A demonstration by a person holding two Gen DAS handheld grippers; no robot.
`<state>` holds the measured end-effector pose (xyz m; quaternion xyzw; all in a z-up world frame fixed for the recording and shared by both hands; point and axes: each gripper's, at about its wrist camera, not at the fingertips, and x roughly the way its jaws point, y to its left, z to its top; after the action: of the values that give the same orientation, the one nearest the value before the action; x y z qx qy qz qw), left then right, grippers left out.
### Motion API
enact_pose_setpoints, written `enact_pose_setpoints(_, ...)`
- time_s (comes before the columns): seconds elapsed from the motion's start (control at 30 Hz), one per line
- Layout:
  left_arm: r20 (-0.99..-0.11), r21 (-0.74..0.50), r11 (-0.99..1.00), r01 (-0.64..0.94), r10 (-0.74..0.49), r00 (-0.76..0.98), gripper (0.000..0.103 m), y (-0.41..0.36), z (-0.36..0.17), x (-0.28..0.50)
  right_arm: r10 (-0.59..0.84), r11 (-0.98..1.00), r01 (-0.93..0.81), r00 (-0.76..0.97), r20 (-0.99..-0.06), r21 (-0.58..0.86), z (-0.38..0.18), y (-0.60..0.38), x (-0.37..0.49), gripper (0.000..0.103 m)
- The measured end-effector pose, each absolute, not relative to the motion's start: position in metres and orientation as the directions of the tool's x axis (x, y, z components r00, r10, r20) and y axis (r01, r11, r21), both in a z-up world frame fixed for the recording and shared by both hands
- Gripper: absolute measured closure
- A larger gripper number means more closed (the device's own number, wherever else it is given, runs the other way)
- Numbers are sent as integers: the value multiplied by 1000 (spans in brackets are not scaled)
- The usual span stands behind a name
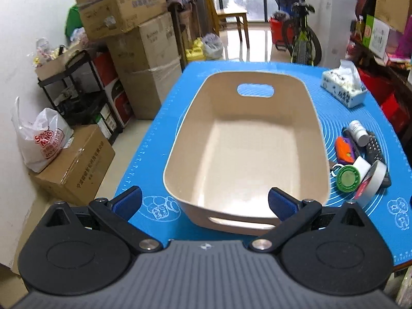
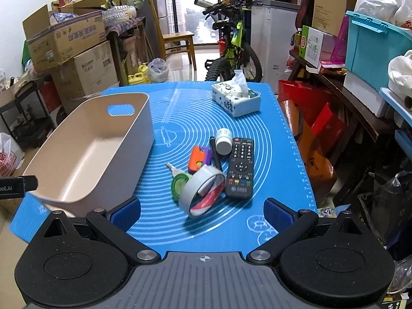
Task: Organize rigid objects
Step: 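Move the left gripper to the beige bin's rim and clamp it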
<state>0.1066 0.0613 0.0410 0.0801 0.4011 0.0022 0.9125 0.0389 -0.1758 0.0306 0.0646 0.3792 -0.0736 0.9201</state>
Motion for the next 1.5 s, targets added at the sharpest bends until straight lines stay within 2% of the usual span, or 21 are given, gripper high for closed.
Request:
enact_pose_setpoints(0.27, -775, 102, 990, 100, 16, 632, 1, 87, 27, 143, -138, 974, 224, 687, -714, 28, 17, -182, 81, 2)
enact_pose_setpoints(0.4, -784, 132, 986, 102, 41, 620, 1, 97, 20, 164, -140, 958, 279, 654, -744, 64, 1, -192, 101, 2)
enact_pose_setpoints(0.57, -815, 108, 988, 108, 25, 579, 1, 109, 11, 191, -132, 948, 307, 628, -767, 88, -14, -196, 120, 2)
enact_pose_setpoints(0.63, -824, 109, 988, 113, 26, 566, 6, 112, 7, 200, -124, 946, 309, 617, -777, 95, -20, -197, 126, 2)
enact_pose_setpoints(0.67, -829, 113, 987, 118, 27, 559, 19, 113, 4, 203, -116, 943, 316, 607, -786, 105, -24, -198, 129, 2)
enact_pose_setpoints(0.7, -835, 115, 985, 125, 28, 549, 22, 113, 2, 205, -104, 938, 324, 598, -795, 121, -28, -200, 131, 3)
enact_pose_setpoints(0.8, -848, 110, 985, 132, 24, 530, 22, 117, -5, 211, -73, 928, 338, 584, -808, 160, -36, -202, 133, 4)
enact_pose_setpoints(0.93, -860, 117, 985, 125, 37, 509, 22, 122, -13, 219, -83, 930, 337, 576, -813, 144, -44, -203, 138, 4)
enact_pose_setpoints(1.13, -875, 99, 992, 73, 52, 481, 30, 129, -21, 230, -86, 923, 358, 548, -832, 140, -56, -204, 148, 10)
enact_pose_setpoints(1.2, -881, 91, 994, 63, 51, 470, 41, 131, -22, 232, -84, 925, 354, 545, -834, 138, -59, -201, 152, 13)
enact_pose_setpoints(1.33, -891, 73, 994, 87, 26, 454, 54, 128, -24, 233, -79, 931, 340, 543, -836, 133, -62, -196, 158, 14)
enact_pose_setpoints(1.5, -895, 33, 992, 124, -26, 446, 91, 121, -21, 231, -72, 936, 328, 539, -840, 130, -65, -193, 162, 23)
